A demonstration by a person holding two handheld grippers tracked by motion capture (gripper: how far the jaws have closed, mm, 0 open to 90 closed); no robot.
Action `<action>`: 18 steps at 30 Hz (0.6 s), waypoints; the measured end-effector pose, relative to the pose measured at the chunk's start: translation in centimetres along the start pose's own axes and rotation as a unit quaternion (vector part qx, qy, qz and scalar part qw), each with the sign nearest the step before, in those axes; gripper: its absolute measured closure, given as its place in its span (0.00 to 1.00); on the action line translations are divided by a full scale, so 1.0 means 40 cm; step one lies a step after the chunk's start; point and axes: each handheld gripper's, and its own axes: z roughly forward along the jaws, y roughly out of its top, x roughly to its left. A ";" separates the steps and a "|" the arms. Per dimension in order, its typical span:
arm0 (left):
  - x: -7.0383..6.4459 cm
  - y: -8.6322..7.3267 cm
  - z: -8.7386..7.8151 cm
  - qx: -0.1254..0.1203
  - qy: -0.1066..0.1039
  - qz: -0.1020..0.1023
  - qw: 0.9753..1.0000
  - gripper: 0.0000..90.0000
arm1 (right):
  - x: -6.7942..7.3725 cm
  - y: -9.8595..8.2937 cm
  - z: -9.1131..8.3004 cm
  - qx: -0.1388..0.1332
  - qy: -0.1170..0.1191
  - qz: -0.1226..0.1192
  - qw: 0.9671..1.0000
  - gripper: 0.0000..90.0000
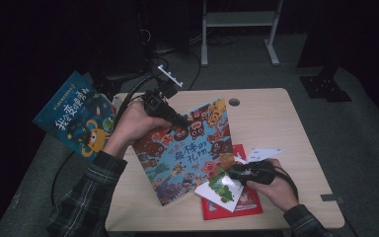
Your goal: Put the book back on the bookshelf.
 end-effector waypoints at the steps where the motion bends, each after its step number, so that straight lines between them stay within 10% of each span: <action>1: 0.000 0.000 -0.003 0.001 0.005 0.000 1.000 0.90 | -0.020 -0.006 -0.015 -0.015 -0.015 0.007 1.000 0.57; 18: 0.002 -0.009 -0.019 0.003 0.027 0.004 1.000 0.90 | -0.199 -0.067 -0.031 -0.038 -0.121 0.084 0.988 0.39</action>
